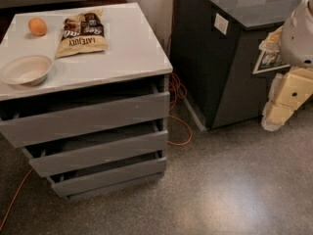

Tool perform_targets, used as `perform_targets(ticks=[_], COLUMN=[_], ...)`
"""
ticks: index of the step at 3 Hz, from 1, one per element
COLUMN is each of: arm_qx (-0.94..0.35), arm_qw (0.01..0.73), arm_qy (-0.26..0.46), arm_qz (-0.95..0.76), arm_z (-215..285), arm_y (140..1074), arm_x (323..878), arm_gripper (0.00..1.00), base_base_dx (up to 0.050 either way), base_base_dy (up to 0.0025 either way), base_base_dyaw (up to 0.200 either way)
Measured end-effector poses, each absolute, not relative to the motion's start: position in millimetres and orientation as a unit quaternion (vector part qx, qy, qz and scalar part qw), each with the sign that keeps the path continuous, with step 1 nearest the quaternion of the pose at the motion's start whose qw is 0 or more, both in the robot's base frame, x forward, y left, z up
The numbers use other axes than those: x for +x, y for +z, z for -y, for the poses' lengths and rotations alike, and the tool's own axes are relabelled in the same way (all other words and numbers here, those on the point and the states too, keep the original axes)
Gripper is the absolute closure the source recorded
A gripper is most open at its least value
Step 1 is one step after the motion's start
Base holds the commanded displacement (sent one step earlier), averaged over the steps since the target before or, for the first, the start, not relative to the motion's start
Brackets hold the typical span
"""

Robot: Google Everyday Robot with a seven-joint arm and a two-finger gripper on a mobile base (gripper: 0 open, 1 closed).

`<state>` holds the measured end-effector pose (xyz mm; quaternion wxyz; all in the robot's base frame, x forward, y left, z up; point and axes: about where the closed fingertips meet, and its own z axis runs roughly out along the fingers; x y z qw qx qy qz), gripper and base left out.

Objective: Place orange into middle drawer

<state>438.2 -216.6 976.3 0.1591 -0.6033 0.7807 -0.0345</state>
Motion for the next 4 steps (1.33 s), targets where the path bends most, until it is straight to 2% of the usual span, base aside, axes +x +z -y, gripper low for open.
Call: perform_targets(ticks=[1,3,4], arm_qx=[-0.603,-0.601,-0.612], arm_qw=[0.159,0.169,0.195], arm_qy=[-0.035,-0.018,0.011], arm_qz=[-0.781,-0.781,-0.766], arm_z=[217,214,193], arm_y=[976,963,933], arm_x=[438,438,431], arm_gripper=[0.0,0.0,0.0], base_base_dx=[0.0,0.0,0.0], base_base_dy=[0.0,0.0,0.0], base_base_dyaw=[0.198,0.0,0.0])
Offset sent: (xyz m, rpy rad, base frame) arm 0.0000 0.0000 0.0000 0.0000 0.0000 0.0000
